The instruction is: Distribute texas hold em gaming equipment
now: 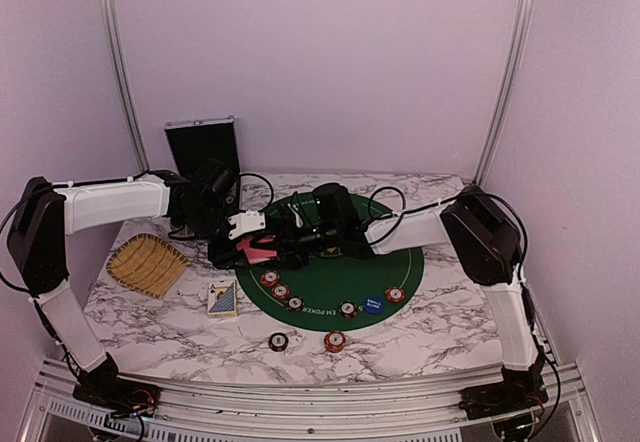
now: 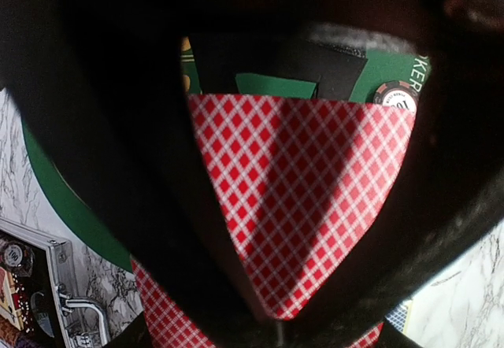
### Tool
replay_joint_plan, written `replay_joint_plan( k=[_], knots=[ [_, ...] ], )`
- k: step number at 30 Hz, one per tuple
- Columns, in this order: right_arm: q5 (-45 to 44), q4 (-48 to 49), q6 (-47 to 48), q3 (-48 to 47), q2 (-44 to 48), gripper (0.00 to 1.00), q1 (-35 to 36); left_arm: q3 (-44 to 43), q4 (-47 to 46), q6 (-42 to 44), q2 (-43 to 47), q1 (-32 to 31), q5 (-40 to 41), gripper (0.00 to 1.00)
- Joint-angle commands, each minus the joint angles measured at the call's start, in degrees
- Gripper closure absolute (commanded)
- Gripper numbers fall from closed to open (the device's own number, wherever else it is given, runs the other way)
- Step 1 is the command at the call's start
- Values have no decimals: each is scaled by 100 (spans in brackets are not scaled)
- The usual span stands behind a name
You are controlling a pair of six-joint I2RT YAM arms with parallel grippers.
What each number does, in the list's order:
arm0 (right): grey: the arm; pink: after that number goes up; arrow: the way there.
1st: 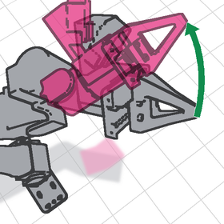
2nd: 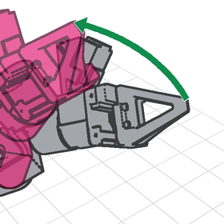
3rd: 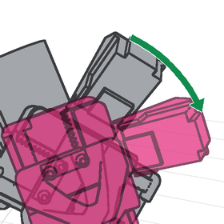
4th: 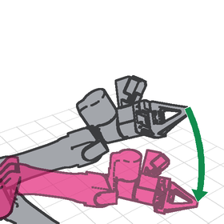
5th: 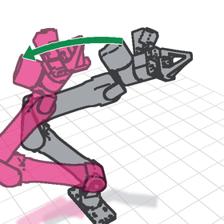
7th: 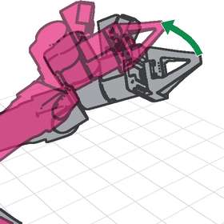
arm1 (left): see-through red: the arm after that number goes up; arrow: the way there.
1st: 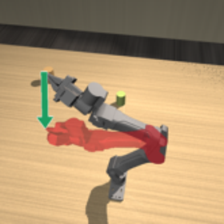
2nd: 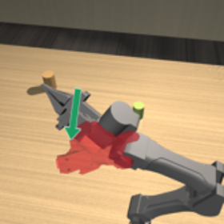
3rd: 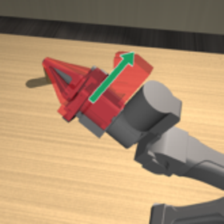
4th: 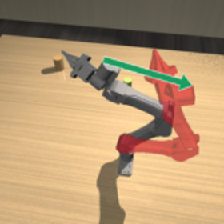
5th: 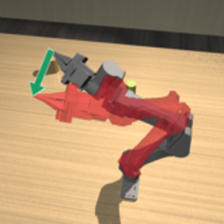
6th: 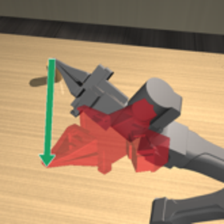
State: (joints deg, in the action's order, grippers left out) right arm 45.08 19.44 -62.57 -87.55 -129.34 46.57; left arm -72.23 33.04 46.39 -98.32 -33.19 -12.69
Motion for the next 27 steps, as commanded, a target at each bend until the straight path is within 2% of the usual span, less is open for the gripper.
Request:
replay_joint_plan(
  k=[1,5,12,20,27],
  knots=[
    [106,73,-50,-390,-205,31,78,-150,30,-78,86,23,-116,80],
    [-18,-261,186,-442,-226,33,56,-111,39,-76,118,23,-87,81],
    [-139,-369,344,-21,119,45,-94,-20,40,-21,169,32,1,82],
    [-102,-201,317,212,368,55,-122,-12,37,-28,137,32,30,83],
    [-79,-43,244,273,495,58,-122,8,38,-39,116,32,104,84]
  ],
)
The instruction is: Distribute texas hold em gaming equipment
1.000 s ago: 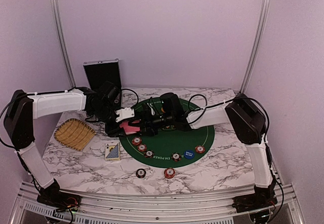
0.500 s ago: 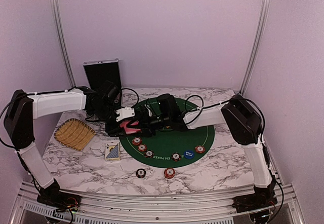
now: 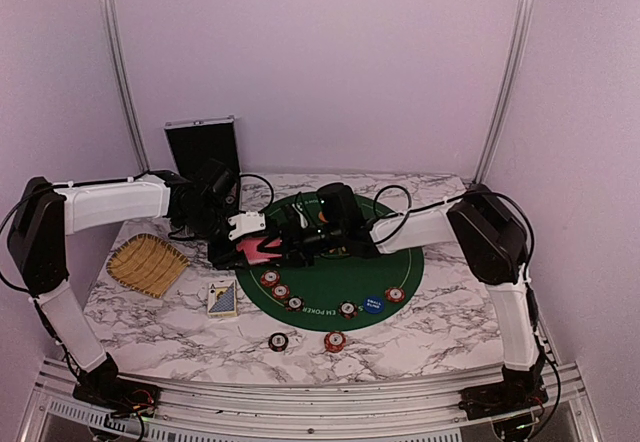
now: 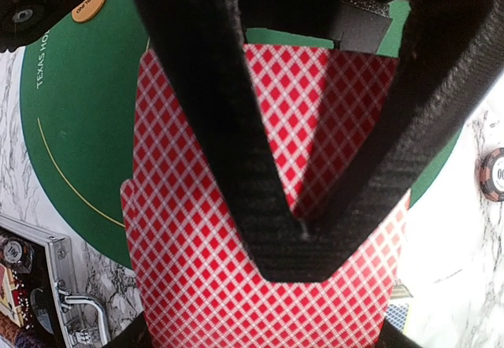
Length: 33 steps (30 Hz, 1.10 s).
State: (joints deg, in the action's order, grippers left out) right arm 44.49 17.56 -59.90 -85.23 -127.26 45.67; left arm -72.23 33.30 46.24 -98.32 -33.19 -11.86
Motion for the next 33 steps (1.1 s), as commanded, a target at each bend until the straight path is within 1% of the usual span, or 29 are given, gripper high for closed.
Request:
replay_joint_plan(
  k=[1,8,15,19,28,33],
  knots=[
    [-19,149,-22,42,301,59,-32,13,8,-27,112,32,25,84],
    [-28,60,41,100,367,64,-43,41,13,7,106,41,76,85],
    [-105,-177,249,174,492,68,-88,72,18,28,123,41,85,86],
    [-146,-223,291,232,613,72,-132,82,17,26,122,41,101,86],
    [-178,-397,408,273,707,87,-157,96,10,43,121,50,149,87],
    [-158,-476,471,300,719,93,-163,101,11,52,129,54,181,88]
  ],
)
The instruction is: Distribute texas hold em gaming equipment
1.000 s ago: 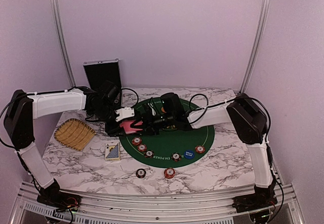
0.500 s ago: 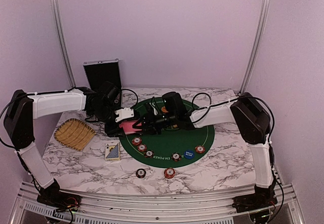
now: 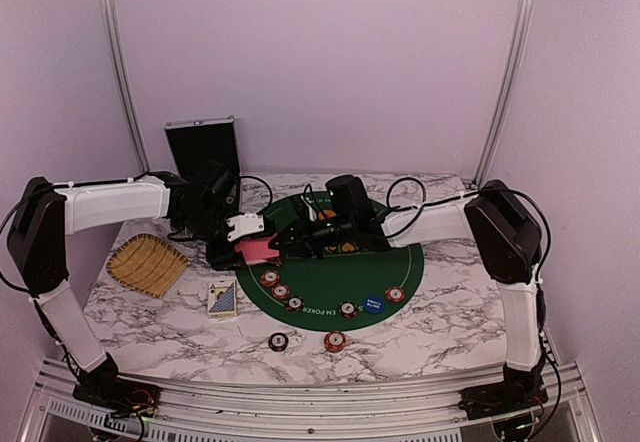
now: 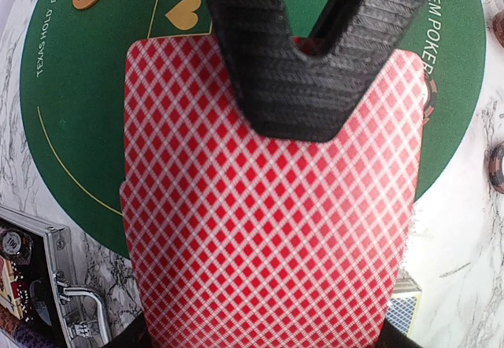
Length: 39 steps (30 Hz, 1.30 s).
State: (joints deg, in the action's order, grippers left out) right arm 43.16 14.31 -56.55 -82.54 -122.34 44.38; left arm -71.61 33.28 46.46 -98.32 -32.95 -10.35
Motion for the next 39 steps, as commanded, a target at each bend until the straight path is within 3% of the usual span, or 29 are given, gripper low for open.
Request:
replay_joint_plan(
  k=[1,6,26,39],
  knots=[
    [-19,-165,145,42,236,94,-39,40,17,30,130,36,33,88],
    [-42,-199,175,131,307,100,-72,46,18,39,136,42,37,88],
    [126,215,-8,845,886,100,-750,146,60,56,176,122,81,91],
    [228,23,136,219,232,100,-958,227,199,53,343,201,117,92]
  ],
)
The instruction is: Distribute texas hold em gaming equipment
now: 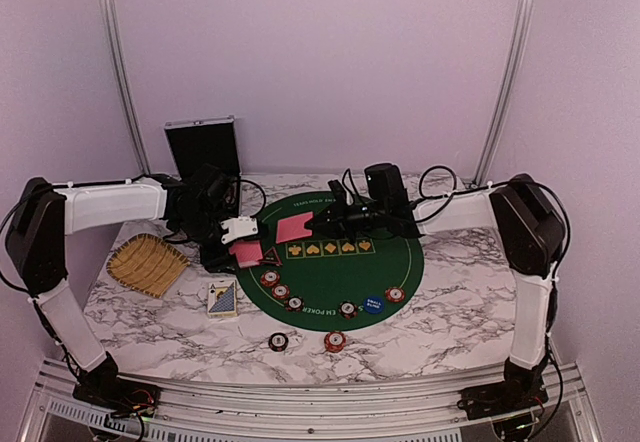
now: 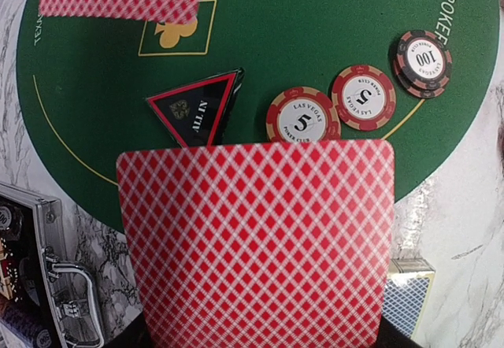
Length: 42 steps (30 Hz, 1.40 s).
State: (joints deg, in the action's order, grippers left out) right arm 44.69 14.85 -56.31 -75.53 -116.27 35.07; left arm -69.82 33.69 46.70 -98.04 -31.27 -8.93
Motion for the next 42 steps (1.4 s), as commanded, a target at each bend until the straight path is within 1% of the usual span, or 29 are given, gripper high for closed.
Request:
replay_joint_plan(
  k=[1,14,27,33,38,42],
  knots=[
    [75,-44,105,-594,-484,100,-28,44,174,18,336,33,-23,92],
    [-8,-262,-54,-2284,-1915,100,73,64,394,-67,496,100,31,93],
    [-300,-750,-130,-3943,-3187,100,402,144,495,-179,641,174,-71,93],
    [-525,-1137,41,-4461,-3560,100,476,121,504,-235,606,174,-98,93],
    [-783,-1459,370,-4661,-3642,100,480,46,532,-269,560,174,-110,94],
    [-811,-1468,467,-4683,-3703,100,451,-57,566,-283,487,165,-112,94]
  ],
)
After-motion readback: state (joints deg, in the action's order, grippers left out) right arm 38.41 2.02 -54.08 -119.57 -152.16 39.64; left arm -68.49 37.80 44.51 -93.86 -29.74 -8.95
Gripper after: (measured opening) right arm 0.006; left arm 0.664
